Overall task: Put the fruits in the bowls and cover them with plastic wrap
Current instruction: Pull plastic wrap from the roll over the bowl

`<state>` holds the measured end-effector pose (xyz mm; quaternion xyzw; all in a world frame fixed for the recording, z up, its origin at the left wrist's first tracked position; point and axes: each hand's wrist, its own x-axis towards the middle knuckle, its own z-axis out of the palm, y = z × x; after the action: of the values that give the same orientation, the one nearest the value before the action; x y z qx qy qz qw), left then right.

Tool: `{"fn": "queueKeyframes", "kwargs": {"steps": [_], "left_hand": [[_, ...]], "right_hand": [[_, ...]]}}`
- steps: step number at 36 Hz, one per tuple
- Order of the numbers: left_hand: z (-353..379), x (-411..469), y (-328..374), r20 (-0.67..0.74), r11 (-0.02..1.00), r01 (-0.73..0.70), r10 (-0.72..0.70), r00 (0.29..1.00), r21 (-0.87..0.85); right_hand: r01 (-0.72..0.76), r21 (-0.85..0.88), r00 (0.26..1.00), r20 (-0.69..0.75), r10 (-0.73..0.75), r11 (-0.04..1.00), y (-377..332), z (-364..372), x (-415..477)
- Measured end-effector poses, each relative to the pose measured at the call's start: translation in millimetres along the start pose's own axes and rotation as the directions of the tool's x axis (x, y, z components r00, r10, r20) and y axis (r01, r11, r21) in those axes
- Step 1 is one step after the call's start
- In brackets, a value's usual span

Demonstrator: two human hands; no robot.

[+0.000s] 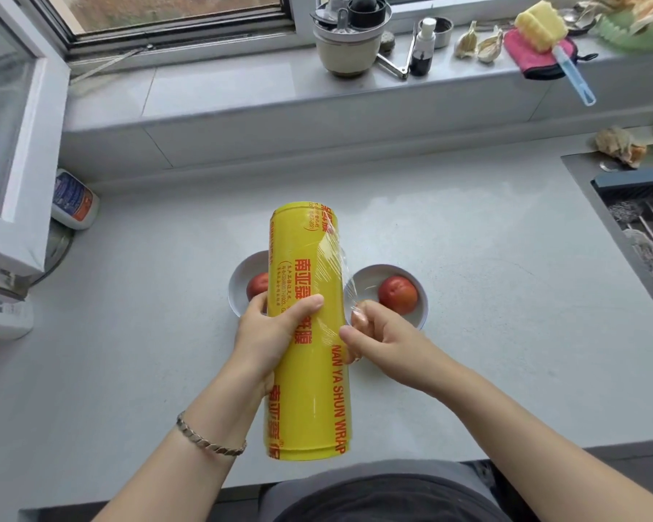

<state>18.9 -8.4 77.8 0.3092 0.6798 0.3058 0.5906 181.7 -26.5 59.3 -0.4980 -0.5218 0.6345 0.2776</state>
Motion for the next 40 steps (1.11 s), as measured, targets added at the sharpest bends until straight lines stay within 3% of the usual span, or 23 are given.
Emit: {"fn": "queueKeyframes", "kwargs": {"steps": [5,13,21,26,29,33,40], "left_hand": [[1.7,3.1,0.5,0.002,1.0,0.016,-0.016,1.0,-0.023],[-1.8,9.7,9.6,0.0,0.998,-0.02,0.02,1.0,-0.064],[1.3,12.5,11.5,0.009,0.997,-0.019,0.02,1.0,-0.071],[2.9,14.9,13.5,0.002,0.996,-0.026,0.026,1.0,-0.084],[1.1,17.3,15.0,-0.011,0.996,-0.025,0.025,1.0,-0.09],[-2.8,18.9,15.8,-0.003,0.997,-0.011,0.011,1.0,-0.082],[-9.5,23.4,17.9,0.012,0.997,0.0,0.001,1.0,-0.072]], "right_hand": [[-0.07,-0.012,0.993,0.094,0.071,0.997,0.7,-5.2,0.9],[0.123,-0.237,0.992,-0.013,-0.129,0.964,-0.5,-3.6,-4.0],[0.139,-0.055,0.99,0.011,-0.139,0.989,0.3,2.3,-2.0],[0.051,0.06,0.999,0.012,-0.052,0.997,0.4,1.9,-1.1],[-0.01,-0.032,0.998,0.064,0.012,0.999,-1.0,-4.5,-0.9],[0.086,-0.166,0.992,0.109,-0.068,0.982,-4.0,-7.6,-4.7],[0.155,-0.145,0.985,0.099,-0.142,0.977,5.1,-2.1,-7.1]]}}
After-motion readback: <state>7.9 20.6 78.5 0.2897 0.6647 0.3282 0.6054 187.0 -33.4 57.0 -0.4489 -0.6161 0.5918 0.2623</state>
